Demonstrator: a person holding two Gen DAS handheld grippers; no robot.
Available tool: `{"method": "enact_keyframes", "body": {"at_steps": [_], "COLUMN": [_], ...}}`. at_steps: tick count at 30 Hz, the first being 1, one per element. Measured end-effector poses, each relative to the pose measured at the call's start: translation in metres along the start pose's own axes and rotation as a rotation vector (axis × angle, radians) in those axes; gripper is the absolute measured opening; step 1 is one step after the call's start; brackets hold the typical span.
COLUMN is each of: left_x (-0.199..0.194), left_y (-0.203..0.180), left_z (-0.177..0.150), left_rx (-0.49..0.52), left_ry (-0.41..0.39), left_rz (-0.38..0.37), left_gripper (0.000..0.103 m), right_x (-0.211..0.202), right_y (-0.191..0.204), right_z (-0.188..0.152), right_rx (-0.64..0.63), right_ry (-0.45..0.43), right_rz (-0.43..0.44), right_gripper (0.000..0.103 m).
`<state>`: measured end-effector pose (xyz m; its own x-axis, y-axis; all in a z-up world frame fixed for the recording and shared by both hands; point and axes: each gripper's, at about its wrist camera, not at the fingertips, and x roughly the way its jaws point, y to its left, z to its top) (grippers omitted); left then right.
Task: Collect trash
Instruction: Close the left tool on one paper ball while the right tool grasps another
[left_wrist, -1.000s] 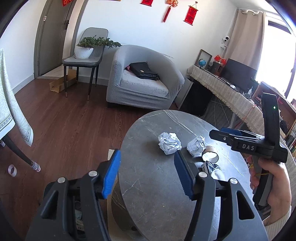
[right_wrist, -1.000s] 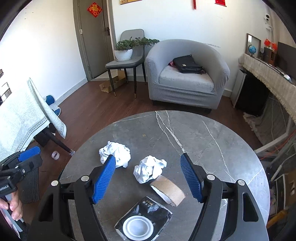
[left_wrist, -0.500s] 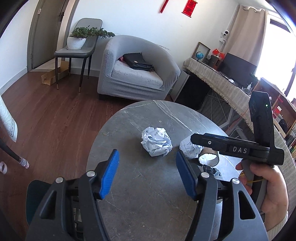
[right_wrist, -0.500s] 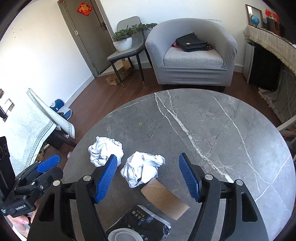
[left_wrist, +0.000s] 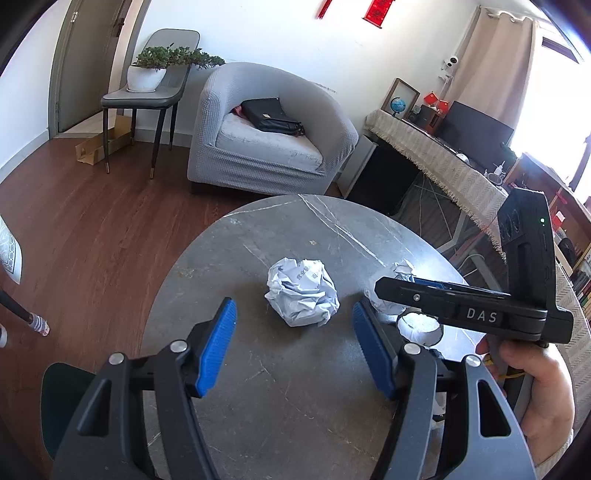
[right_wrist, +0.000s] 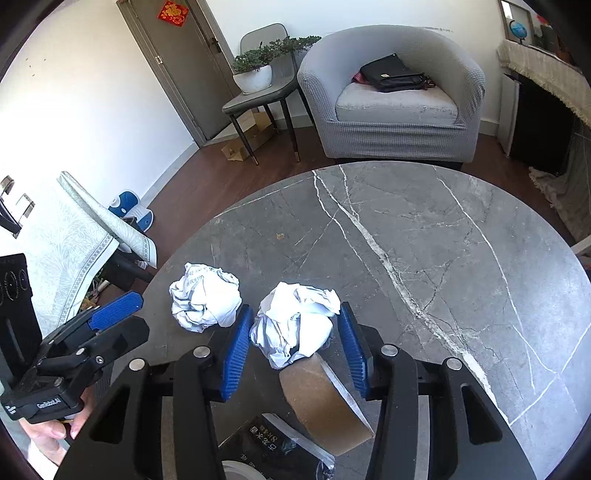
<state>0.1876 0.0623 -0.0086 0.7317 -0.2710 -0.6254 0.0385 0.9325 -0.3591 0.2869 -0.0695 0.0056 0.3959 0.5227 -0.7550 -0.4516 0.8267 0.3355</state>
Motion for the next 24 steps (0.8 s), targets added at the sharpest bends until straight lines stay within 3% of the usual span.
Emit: {"method": "enact_keyframes", "body": {"at_steps": [13,19,22,24], "left_x": [0.033,0.044,0.047,0.046], "left_y": [-0.018,-0.018,-0.017,-0.017], "left_z": [0.006,0.009,0.010,0.009], "left_rx": [0.060,0.041,0.033,0.052], "left_ry": [0.049,0.076,0.090,0.096], "left_rz": [0.088,0.146,0.166,0.164], "left_gripper": [0.070,0.070,0.066,0.057], "right_x": [-0.018,-0.019,-0.021,-0.022], "right_y": [-0.004,-0.006,-0.005,-0.004], "right_z": [0.003,0.005,0.004,0.004], "right_rx": [0.034,0.041,0.041,0.036], "right_ry": [-0.060,-0.065,-0.070,-0.070], "right_rz": [0.065,0.065,0.065,0.066], "right_gripper": [0.047,0.047,0.047,0.047]}}
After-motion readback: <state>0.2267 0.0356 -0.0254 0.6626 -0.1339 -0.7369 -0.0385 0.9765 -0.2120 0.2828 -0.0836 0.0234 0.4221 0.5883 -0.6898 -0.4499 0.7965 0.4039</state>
